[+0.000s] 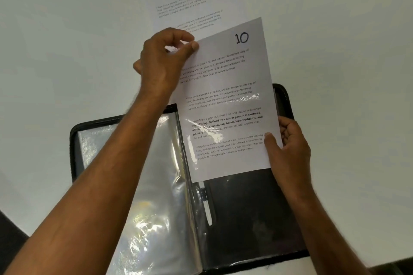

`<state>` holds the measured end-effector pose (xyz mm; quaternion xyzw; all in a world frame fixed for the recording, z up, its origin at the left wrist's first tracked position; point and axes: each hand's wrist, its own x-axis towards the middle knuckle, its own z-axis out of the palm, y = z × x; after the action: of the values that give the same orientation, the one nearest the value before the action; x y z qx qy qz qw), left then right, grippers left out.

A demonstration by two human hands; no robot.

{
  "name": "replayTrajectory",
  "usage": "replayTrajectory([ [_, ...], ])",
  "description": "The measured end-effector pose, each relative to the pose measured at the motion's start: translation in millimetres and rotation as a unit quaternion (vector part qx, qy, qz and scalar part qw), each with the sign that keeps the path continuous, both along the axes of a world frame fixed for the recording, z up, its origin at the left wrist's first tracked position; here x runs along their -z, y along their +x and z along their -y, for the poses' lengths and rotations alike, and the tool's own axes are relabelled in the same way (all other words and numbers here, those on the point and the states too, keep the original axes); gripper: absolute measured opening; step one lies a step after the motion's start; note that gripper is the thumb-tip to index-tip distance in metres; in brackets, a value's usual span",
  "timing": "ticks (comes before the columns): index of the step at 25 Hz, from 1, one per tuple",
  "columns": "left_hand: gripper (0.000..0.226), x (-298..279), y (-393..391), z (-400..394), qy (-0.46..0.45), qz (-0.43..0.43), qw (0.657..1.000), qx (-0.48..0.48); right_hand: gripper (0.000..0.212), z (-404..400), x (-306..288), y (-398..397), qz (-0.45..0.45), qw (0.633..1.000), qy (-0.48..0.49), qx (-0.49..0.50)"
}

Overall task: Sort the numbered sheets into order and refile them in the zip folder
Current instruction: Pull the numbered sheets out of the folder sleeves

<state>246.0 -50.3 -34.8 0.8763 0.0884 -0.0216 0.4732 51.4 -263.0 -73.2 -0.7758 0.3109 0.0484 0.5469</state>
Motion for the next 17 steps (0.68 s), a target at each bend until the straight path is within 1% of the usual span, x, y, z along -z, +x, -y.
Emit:
replayTrajectory([
  [3,0.039,4.8,-9.5,-20.9,-0.063,-0.041,0.997,-0.028,0.027,-0.6,2.7,-1.0,0.0,1.0,-0.009,0.005],
  [5,0.044,9.4,-24.1,-30.5,-0.114,-0.086,0.989,-0.043,0.026,-1.2,3.1,-2.1,0.002,1.0,-0.01,0.004],
  [6,0.042,13.2,-32.4,-35.1,-0.127,-0.112,0.985,-0.045,0.026,-1.5,3.0,-2.4,0.002,1.0,-0.01,0.003],
  [7,0.036,18.1,-40.8,-39.4,-0.126,-0.132,0.982,-0.043,0.026,-1.6,3.0,-2.4,0.001,1.0,-0.012,0.002],
  [8,0.028,24.0,-49.1,-42.8,-0.103,-0.142,0.984,-0.032,0.027,-1.7,2.6,-2.2,0.0,1.0,-0.014,0.0],
  [10,0.02,34.2,-60.6,-45.7,0.005,-0.146,0.989,0.015,0.027,-1.3,2.8,-2.2,-0.003,1.0,-0.019,-0.005],
  [12,0.015,41.8,-65.3,-44.3,0.105,-0.136,0.984,0.042,0.028,-0.8,3.2,-2.4,-0.004,1.0,-0.022,-0.008],
  [13,0.014,42.3,-64.7,-42.7,0.117,-0.127,0.984,0.044,0.027,-0.8,3.5,-2.6,-0.004,1.0,-0.023,-0.009],
  [14,0.014,40.6,-62.1,-41.3,0.103,-0.118,0.987,0.037,0.028,-0.9,3.5,-2.5,-0.005,1.0,-0.026,-0.01],
  [17,0.013,32.4,-44.9,-36.1,0.012,-0.103,0.994,-0.013,0.031,-1.7,4.1,-1.8,-0.006,0.999,-0.032,-0.009],
])
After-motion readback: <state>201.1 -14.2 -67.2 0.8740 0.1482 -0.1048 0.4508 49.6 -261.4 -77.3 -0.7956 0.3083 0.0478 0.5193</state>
